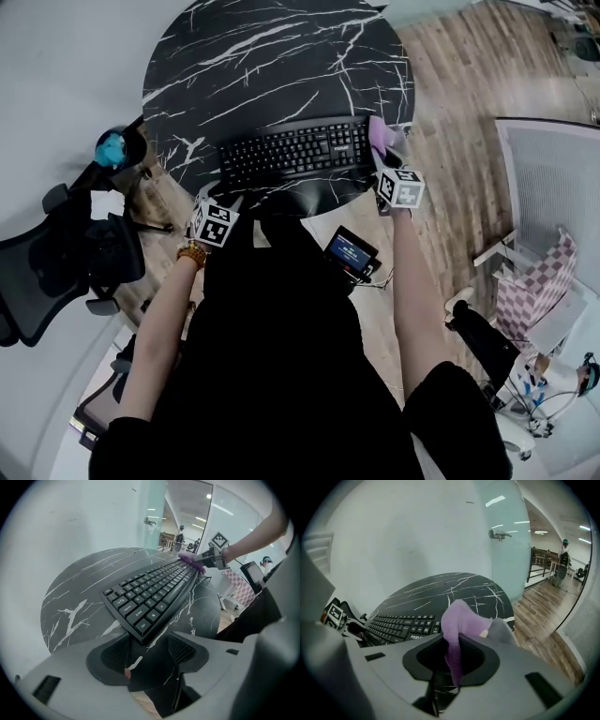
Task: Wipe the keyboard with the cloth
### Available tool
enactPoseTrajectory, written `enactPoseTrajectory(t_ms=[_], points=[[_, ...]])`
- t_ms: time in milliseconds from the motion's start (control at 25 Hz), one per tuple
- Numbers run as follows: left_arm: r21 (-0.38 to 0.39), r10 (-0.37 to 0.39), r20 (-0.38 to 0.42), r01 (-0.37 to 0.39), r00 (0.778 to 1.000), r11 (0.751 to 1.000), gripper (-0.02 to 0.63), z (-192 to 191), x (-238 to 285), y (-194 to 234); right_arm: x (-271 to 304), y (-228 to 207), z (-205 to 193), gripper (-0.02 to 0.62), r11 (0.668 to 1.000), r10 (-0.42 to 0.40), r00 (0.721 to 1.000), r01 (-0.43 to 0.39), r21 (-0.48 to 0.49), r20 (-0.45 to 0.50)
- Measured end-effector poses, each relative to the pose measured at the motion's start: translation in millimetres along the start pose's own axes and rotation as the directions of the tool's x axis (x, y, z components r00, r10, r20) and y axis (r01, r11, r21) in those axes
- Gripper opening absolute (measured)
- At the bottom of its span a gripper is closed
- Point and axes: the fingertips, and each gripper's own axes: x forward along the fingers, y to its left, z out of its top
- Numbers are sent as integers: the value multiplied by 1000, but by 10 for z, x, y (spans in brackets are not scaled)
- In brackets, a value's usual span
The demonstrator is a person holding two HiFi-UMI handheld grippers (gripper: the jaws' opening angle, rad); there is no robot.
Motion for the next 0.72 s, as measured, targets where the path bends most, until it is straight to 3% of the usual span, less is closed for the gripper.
enactPoseTrajectory(t_ms=[360,720], points=[[-5,2,-2,-2,1000,1000,256,13,15,0,120,68,-70,89,997,-34,999,35,65,-25],[-4,3,-3,-3,1000,1000,256,20,-13,6,151,258,-98,91,999,-17,999,18,30,-44]])
